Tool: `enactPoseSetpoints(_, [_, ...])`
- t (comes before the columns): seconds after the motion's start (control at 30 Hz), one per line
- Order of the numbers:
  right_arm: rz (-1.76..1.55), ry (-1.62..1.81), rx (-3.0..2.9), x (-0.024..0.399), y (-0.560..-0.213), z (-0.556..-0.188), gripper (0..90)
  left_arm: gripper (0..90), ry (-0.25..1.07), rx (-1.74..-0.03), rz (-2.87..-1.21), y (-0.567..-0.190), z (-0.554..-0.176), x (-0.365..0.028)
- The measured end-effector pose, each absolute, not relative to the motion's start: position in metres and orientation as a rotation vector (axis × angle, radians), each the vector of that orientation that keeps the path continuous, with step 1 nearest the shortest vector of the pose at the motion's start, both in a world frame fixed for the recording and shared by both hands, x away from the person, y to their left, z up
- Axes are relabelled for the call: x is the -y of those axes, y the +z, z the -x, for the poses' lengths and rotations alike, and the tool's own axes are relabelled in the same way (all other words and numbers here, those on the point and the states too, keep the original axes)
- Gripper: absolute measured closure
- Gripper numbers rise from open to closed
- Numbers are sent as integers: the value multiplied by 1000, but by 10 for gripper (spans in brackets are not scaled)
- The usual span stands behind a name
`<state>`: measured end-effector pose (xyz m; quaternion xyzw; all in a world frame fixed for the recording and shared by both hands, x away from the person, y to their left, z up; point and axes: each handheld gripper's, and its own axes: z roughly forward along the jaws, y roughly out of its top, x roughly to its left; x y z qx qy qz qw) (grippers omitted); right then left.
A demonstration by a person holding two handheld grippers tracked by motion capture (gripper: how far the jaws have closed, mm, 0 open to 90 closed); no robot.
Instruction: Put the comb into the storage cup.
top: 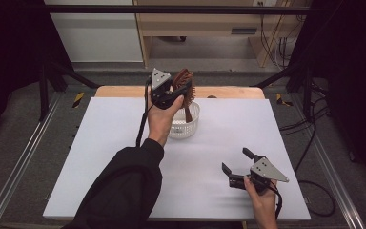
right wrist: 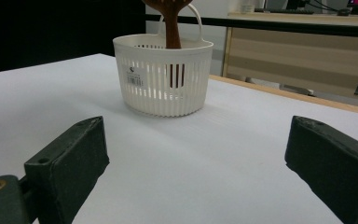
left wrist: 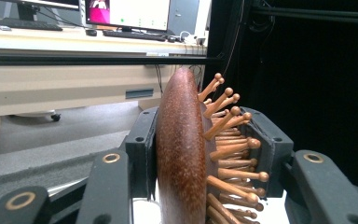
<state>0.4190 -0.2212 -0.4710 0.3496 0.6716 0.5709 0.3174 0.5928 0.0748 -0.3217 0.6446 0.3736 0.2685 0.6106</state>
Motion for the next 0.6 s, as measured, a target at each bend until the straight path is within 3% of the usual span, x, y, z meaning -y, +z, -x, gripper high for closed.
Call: enactPoseSetpoints(0.6, [-920, 1516, -1764, 223, -470, -418, 60, 501, 585, -930, -1431, -334, -596, -75])
